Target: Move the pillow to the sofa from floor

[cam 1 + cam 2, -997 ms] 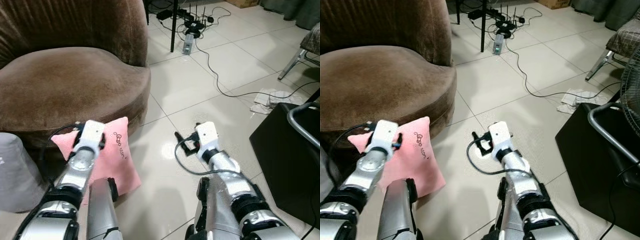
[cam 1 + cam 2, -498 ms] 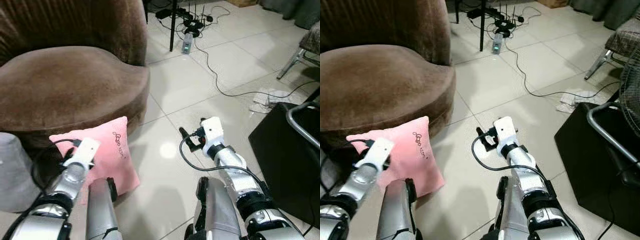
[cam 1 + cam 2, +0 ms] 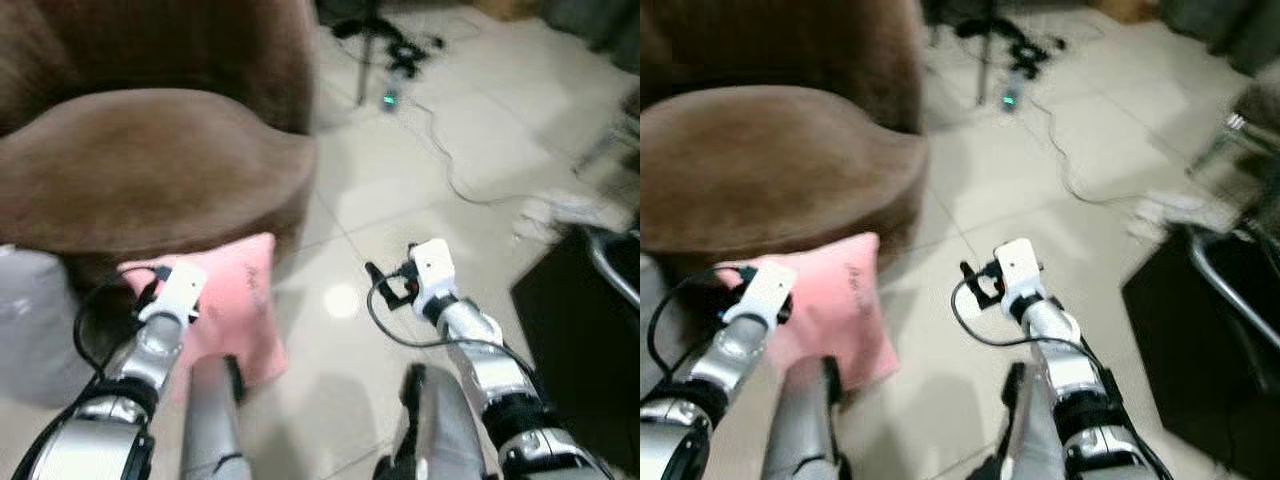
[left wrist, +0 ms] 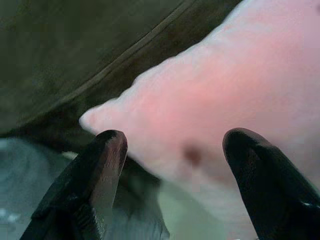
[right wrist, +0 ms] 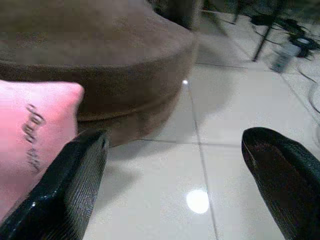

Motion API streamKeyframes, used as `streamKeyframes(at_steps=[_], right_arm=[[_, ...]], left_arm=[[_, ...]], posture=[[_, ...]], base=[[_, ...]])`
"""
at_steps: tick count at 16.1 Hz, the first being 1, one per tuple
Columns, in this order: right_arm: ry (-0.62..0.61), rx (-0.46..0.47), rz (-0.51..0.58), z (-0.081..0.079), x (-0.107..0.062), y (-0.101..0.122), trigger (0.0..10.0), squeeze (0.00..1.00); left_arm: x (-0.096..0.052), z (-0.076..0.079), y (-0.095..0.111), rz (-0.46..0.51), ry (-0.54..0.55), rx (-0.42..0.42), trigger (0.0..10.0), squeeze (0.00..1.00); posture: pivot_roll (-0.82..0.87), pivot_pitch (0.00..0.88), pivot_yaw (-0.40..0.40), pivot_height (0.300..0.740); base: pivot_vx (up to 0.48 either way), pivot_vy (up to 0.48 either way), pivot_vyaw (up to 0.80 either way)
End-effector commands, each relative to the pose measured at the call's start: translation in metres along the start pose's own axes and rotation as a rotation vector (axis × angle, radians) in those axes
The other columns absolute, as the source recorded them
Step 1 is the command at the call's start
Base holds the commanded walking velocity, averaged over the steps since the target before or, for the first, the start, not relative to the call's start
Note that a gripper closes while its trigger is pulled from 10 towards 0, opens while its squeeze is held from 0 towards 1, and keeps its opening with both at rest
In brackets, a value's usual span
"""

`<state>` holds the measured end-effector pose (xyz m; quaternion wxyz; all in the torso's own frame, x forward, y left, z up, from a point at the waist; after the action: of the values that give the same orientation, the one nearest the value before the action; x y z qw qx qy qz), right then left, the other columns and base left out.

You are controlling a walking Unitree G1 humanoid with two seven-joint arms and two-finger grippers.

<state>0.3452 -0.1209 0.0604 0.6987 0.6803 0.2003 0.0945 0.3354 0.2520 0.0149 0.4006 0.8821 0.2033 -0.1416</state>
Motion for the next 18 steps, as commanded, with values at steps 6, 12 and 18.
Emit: streamKeyframes(at_steps=[6, 12, 18], right_arm=[[0.026, 0.003, -0.036, -0.003, 0.0, -0.004, 10.0, 0.04], [0.032, 0.028, -0.042, -0.007, 0.001, -0.007, 10.0, 0.06], [0.031, 0.047, -0.037, -0.008, 0.0, -0.007, 10.0, 0.07]], left_arm=[[-0.003, 0.02, 0.006, 0.018, -0.028, -0.048, 10.0, 0.0], [-0.002, 0.025, 0.018, 0.043, -0.028, -0.071, 10.0, 0.0], [-0.003, 0.028, 0.02, 0.051, -0.022, -0.089, 10.0, 0.0]], posture=[[-0.01, 0.127, -0.094, 0.482], [-0.01, 0.133, -0.09, 0.482], [-0.01, 0.138, -0.091, 0.482]], base=[[0.0, 0.0, 0.67], [0.0, 0.0, 0.66], [0.0, 0.0, 0.6]])
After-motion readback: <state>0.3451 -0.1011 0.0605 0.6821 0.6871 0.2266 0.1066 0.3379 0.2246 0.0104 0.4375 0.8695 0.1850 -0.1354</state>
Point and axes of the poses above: a point about 5 cm out from each wrist's last joint towards the gripper, its own x axis pointing out of the wrist towards the gripper, its own y axis along the axis of the wrist's last joint, z = x × y, the point moved 3 cm from there along x, pointing out of the wrist towards the gripper, and after that the axes turned 6 degrees about x, right-handed, at the moved point
